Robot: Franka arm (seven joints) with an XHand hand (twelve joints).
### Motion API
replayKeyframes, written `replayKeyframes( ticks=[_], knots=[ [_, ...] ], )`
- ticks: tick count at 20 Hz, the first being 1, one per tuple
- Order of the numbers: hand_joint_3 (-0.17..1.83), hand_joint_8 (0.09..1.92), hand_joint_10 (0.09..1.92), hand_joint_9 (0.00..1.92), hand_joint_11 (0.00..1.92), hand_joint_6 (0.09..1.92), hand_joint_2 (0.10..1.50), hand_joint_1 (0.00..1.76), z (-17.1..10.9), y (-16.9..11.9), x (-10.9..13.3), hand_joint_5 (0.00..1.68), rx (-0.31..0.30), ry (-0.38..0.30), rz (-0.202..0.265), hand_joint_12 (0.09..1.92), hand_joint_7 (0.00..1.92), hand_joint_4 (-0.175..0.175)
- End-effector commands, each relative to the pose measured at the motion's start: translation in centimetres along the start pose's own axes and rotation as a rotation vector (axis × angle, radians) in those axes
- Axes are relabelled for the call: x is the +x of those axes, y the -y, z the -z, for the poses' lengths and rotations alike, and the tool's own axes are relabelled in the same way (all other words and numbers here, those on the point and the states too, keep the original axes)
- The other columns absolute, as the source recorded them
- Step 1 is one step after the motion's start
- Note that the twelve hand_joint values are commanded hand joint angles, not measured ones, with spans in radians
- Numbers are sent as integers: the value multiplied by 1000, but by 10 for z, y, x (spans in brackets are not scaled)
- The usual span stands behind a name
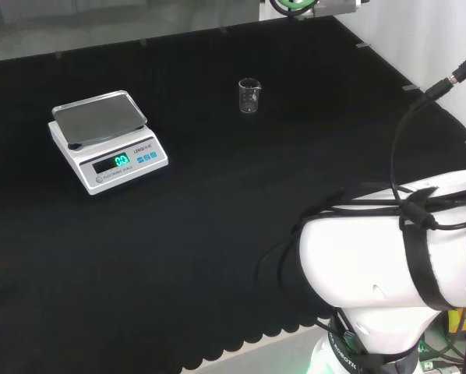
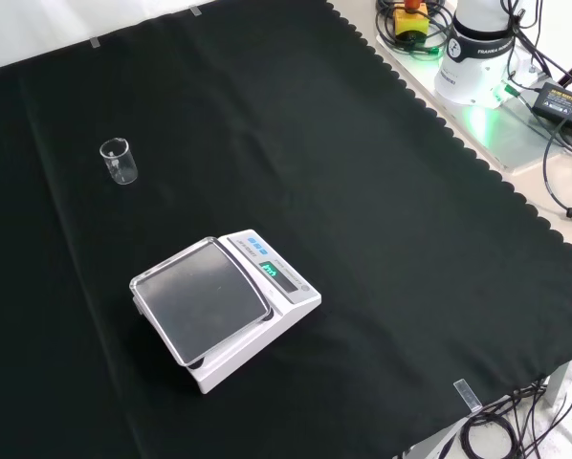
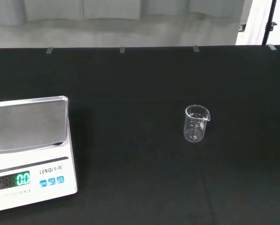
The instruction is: Pick up the beaker.
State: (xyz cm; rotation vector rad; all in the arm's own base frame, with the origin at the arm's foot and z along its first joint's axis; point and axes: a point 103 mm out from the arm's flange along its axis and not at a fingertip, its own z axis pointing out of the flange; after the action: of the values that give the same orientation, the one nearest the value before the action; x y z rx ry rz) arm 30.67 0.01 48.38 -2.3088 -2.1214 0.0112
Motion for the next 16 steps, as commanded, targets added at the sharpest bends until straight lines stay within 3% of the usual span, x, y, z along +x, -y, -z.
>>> replayKeyframes(
  ticks=[1,4,8,11,14,16],
  knots=[
    [459,745,771,76,65,243,878,120,-1,-1,1,201,-5,7,4,1429,147,-73],
    [350,776,811,54,15,115,938,104,-6,-5,5,250,-1,-20,7,1519,133,-73],
    [313,787,822,63,19,87,955,110,-22,-23,15,268,5,-81,15,1528,143,-73],
    [305,792,824,71,25,87,956,132,-40,-45,20,273,19,-77,-43,1530,155,-73],
    [298,795,824,75,31,87,958,154,-68,-78,19,276,58,-114,-80,1530,164,-72],
    [294,799,825,80,39,87,959,176,-86,-102,14,278,52,-129,-104,1530,173,-72]
  ],
)
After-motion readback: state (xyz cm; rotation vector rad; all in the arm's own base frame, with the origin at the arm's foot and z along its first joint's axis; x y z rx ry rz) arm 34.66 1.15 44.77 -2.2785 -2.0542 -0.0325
